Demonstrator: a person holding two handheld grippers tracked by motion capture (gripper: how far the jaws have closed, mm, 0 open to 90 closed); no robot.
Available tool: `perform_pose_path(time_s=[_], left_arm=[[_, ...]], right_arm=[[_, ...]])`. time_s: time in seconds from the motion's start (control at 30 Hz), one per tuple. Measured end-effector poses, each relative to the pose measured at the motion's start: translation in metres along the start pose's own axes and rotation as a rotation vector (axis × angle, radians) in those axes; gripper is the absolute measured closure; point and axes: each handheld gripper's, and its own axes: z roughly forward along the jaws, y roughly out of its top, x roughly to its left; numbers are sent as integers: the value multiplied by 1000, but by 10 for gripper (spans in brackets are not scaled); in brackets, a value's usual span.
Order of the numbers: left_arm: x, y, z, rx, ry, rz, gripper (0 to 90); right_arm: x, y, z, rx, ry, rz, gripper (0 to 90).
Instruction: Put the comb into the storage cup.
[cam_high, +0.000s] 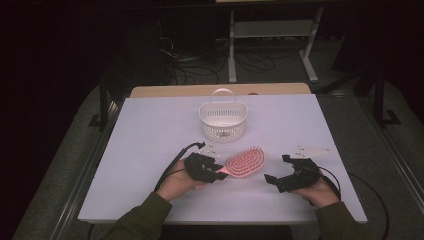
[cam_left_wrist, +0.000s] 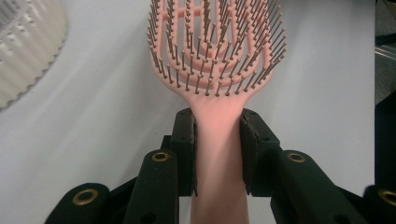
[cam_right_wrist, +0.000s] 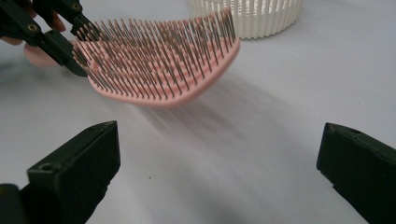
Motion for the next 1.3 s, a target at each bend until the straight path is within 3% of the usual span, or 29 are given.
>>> perform_pose_path(time_s=[0.73, 1.3], left_arm=[[8, -30, -35, -117, 34, -3, 704], [21, -54, -56, -208, 88, -52, 704]], right_arm=[[-1, -1, 2, 2, -1, 13, 0], [-4, -1, -1, -6, -3, 19, 0]])
